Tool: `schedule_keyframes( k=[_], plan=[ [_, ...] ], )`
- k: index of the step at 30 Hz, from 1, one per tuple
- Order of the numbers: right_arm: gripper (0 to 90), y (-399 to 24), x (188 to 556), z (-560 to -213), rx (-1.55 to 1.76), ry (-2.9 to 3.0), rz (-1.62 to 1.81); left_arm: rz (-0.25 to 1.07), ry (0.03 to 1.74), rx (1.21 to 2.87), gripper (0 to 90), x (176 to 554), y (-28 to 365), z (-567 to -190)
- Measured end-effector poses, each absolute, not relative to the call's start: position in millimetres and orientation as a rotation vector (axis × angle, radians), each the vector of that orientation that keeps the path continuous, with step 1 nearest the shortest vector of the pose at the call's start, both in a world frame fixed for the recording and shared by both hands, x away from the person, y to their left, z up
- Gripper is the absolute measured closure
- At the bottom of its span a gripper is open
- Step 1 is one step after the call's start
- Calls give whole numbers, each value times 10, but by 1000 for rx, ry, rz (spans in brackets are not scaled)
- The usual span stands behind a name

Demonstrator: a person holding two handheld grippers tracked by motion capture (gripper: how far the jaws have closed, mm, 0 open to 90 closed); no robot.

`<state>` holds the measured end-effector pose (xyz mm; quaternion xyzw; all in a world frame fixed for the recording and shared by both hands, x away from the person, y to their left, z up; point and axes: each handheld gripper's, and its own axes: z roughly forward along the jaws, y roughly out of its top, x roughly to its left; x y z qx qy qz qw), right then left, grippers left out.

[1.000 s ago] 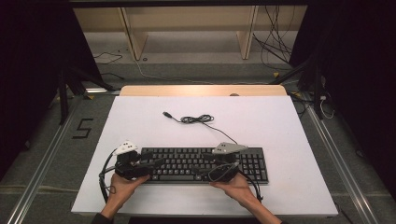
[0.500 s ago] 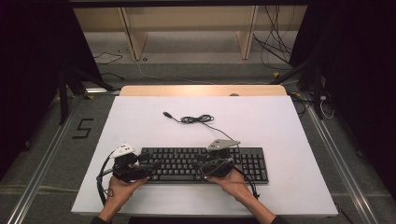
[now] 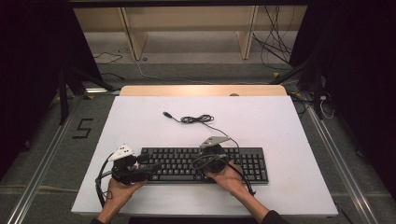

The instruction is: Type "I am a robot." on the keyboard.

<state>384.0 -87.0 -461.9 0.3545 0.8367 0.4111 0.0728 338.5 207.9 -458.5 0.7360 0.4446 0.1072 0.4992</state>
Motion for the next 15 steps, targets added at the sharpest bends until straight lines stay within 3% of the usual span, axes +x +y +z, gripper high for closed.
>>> schedule_keyframes(
  k=[15],
  plan=[
    [900,-788,3955,-4738,1101,2535,1100,261,1066,1782,281,3366,2076,-4583]
  ],
)
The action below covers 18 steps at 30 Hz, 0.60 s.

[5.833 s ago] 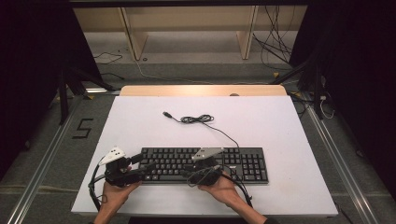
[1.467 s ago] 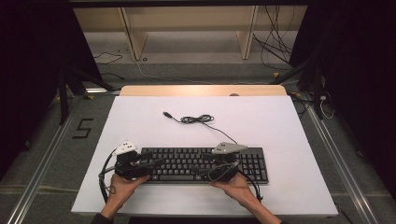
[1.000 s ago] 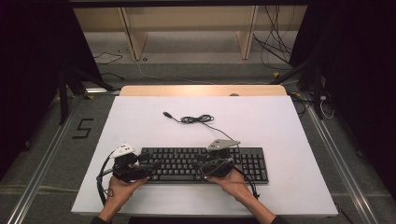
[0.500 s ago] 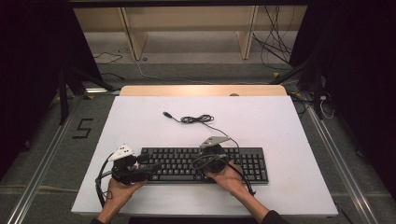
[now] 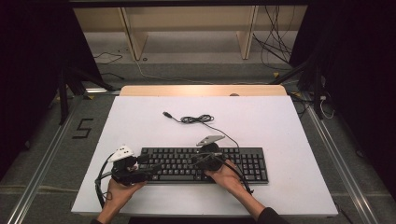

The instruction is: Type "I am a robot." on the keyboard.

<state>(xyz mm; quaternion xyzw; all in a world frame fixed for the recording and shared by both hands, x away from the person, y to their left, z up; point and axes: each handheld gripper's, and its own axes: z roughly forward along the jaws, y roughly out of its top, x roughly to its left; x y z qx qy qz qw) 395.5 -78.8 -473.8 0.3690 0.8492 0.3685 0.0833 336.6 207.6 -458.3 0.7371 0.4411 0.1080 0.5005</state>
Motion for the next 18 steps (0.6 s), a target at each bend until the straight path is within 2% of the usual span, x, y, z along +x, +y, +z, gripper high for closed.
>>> schedule_keyframes(
  k=[10,18],
  plan=[
    [900,-803,3953,-4744,1134,2521,1117,266,1067,1784,282,3365,2078,-4584],
    [763,-874,3890,-4608,1111,2466,1322,278,1079,1771,285,3373,2106,-4581]
  ],
)
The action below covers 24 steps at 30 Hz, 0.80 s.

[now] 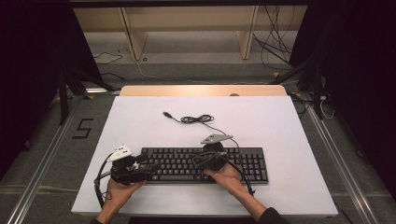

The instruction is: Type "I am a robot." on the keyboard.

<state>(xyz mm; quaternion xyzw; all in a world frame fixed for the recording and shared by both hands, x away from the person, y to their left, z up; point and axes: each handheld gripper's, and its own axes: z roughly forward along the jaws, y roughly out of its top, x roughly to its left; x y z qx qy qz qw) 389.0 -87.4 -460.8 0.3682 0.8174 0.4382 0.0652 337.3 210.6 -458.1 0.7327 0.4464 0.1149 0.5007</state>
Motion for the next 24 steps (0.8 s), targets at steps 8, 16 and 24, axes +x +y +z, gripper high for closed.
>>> schedule_keyframes(
  k=[8,16,24],
  plan=[
    [518,-819,3801,-4554,1039,2493,1393,291,1091,1741,284,3377,2164,-4569],
    [436,-799,3768,-4528,1014,2494,1426,296,1101,1729,285,3381,2197,-4565],
    [408,-751,3744,-4531,993,2507,1427,299,1104,1727,285,3381,2205,-4564]
  ],
)
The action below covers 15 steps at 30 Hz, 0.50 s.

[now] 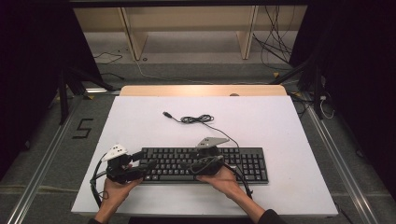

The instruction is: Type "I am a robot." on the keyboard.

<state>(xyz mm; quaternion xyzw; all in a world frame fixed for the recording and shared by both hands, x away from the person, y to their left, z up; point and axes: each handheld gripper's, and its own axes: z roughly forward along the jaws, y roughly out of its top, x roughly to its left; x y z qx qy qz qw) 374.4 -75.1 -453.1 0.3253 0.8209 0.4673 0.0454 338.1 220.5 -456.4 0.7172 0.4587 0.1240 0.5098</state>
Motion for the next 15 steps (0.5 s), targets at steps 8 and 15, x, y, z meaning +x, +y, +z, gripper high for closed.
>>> schedule_keyframes(
  k=[8,15],
  plan=[
    [397,-739,3726,-4529,984,2510,1429,294,1097,1728,303,3379,2192,-4563],
    [371,-773,3675,-4509,979,2505,1426,276,1039,1774,468,3376,2111,-4570]
  ],
)
